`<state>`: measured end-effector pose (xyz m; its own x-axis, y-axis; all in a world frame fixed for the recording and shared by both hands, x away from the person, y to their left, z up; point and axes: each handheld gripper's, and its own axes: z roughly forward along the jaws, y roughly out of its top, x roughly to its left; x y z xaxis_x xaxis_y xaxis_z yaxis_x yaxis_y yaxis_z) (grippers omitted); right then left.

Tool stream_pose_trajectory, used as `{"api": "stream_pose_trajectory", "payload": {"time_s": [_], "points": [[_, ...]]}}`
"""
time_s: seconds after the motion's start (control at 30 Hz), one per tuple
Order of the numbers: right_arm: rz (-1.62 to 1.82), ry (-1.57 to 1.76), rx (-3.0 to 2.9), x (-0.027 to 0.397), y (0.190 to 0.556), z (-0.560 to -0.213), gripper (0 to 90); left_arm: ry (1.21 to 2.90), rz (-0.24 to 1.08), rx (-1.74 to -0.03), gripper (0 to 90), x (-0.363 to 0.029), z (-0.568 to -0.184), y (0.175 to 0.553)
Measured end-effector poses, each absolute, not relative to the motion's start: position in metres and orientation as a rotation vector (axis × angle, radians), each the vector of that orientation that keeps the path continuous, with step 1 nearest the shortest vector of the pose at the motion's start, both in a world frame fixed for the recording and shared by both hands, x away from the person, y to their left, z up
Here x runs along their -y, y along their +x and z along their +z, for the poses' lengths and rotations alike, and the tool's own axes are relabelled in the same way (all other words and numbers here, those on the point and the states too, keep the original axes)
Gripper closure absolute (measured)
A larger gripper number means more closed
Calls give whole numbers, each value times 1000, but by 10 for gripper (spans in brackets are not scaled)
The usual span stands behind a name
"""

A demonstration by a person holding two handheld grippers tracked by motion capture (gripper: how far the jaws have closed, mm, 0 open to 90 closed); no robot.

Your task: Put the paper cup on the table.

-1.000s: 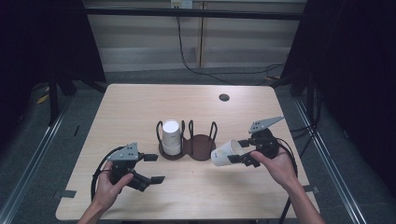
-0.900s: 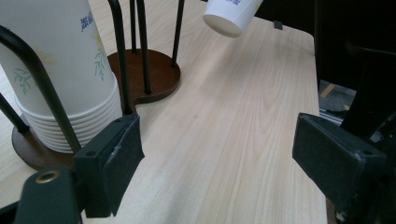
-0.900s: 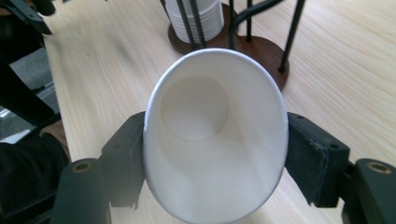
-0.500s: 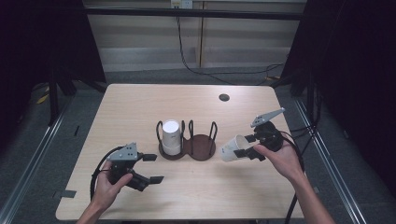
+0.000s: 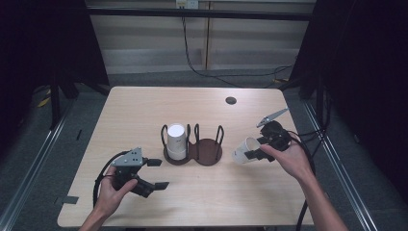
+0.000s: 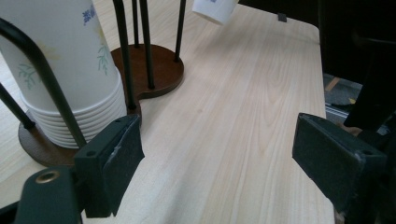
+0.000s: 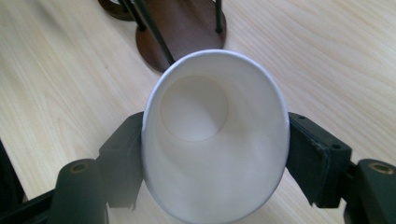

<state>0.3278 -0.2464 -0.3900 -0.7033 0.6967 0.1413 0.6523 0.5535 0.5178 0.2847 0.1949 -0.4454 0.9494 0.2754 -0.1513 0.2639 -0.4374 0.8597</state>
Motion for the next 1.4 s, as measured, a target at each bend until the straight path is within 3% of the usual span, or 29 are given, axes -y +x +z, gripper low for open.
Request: {"api": "stream_pose_trajectory", "payload": {"time_s": [1.4], "points": [[463,1339,-2657,241,370,-418,217,2074,22,-369,161,-195,-446,284]]}}
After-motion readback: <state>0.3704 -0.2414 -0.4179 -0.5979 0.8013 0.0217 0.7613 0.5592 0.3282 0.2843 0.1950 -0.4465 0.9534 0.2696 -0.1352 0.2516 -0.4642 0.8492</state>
